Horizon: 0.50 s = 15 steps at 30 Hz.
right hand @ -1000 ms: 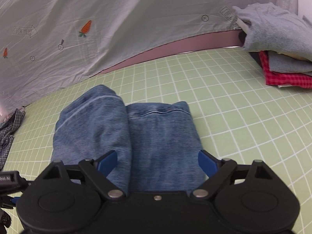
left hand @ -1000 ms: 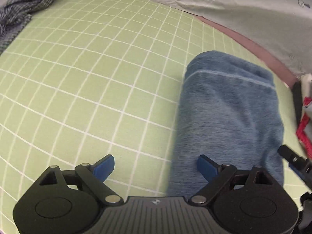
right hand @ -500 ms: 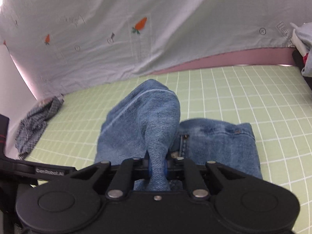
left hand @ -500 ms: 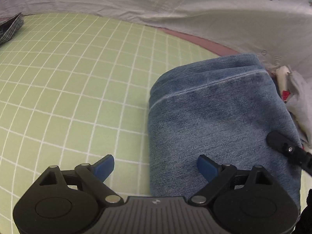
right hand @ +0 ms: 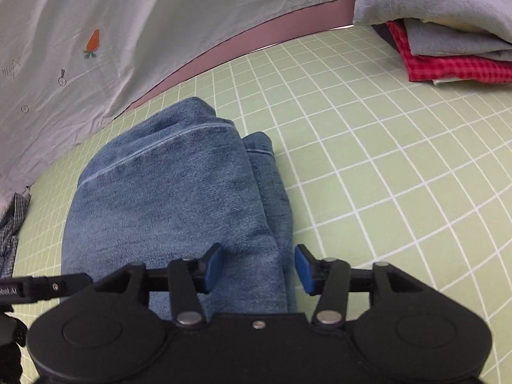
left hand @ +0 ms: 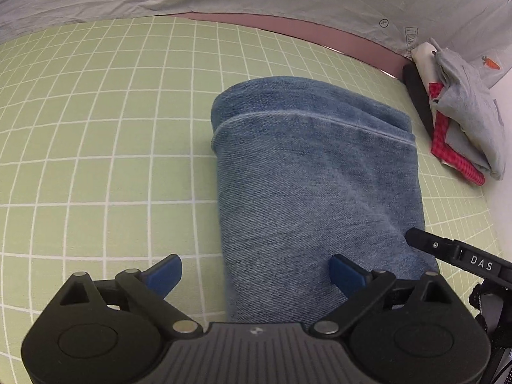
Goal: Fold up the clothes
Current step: 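Grasp the folded jeans bundle with the right tool while the left tool grasps it too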
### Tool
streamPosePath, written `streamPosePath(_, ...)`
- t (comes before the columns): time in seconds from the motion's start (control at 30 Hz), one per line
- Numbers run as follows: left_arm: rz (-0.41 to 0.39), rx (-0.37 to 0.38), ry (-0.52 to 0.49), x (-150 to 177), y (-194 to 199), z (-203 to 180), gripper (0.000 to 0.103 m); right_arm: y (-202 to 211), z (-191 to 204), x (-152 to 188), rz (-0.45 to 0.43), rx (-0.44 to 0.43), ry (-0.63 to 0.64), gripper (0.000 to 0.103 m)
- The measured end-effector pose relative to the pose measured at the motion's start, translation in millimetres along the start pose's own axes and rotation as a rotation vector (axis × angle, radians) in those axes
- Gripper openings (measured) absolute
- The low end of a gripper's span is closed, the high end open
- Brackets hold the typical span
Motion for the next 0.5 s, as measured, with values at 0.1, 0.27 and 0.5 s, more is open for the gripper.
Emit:
streamPosePath(0.1,0.015,0.008,-0.011,-2,-7,-2,0.103,-10,-3,0,0.016,-0.013,-0.014,0.073)
streamPosePath(0.27,0.044,0.021,-0.004,-4,-22,-3,0.103,-28,-2,1,0.066,-0.099,-0.086,0.078)
streamPosePath(0.5,0.073,0.015,0.004,-8,-33,-10,0.103,-40,6,2,0.085,-0.128,-0.068,0.09)
Point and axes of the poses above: each gripper's, at about its wrist camera, not at the fingertips, and y roughly against the way its jaws point, z to its left, x to its underside, the point moved 5 cm from there along -y, roughly the way its jaws point, and after that the axes turned 12 degrees about -z, right-handed, at the moved point
